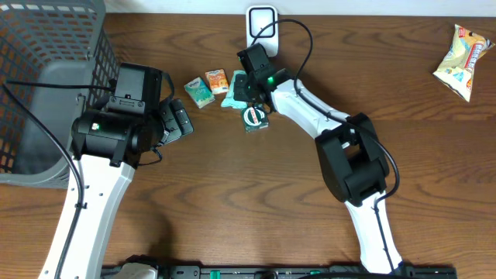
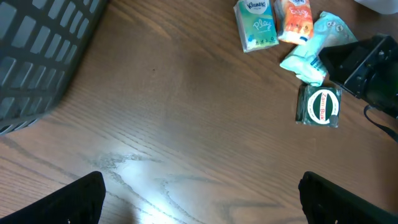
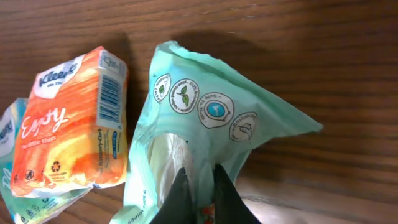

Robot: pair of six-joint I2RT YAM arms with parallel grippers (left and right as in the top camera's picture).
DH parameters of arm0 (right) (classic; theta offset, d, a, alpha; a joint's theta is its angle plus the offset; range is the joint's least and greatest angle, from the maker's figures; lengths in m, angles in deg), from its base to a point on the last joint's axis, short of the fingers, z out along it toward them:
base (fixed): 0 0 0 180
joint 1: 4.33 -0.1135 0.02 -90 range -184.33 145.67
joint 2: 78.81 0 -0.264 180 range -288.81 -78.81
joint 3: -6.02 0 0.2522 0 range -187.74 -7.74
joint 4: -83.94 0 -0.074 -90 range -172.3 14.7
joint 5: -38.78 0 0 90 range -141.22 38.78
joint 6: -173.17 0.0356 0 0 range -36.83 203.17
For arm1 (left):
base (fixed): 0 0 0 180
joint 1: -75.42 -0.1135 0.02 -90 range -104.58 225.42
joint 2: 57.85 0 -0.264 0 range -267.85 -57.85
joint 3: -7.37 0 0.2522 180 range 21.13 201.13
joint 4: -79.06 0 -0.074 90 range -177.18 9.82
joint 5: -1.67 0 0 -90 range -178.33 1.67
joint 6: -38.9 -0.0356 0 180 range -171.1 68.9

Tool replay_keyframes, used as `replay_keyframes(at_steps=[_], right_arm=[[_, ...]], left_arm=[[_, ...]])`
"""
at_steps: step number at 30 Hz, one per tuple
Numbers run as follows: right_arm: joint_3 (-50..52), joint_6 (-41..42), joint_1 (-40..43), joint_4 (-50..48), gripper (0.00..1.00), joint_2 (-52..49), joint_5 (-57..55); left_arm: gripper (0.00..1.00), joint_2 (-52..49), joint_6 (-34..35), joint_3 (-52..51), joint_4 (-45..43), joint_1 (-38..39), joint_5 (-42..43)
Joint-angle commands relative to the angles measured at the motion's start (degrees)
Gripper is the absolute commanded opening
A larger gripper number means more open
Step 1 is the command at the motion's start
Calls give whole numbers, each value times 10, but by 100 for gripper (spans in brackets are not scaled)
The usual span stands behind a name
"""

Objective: Scan the item barcode
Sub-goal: 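Grasp the mint-green wipes pouch with the right gripper and lift, then carry the pouch rightward and set it down on the table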

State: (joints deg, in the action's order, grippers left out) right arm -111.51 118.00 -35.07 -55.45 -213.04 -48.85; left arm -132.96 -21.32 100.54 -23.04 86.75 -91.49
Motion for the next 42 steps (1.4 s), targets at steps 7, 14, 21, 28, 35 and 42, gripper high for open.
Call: replay_keyframes(at_steps=[7,14,21,28,35,42], right_arm=[[4,-64,64,79,1,93,56],[4,-135,113,212,1,143,57],[6,-227,134,309,1,135,57],[49,-244,133,315,1,130,5],[95,-244,133,291,8,130,-12],[87,-239,132,300,42,134,-71]], left_arm=[[98,2,1,2,2,-2,-5],[98,2,1,2,2,-2,-5],[98,2,1,2,2,-2,-5],[97,2,1,2,2,-2,-5],[98,2,1,2,2,-2,-5],[98,2,1,2,2,-2,-5]])
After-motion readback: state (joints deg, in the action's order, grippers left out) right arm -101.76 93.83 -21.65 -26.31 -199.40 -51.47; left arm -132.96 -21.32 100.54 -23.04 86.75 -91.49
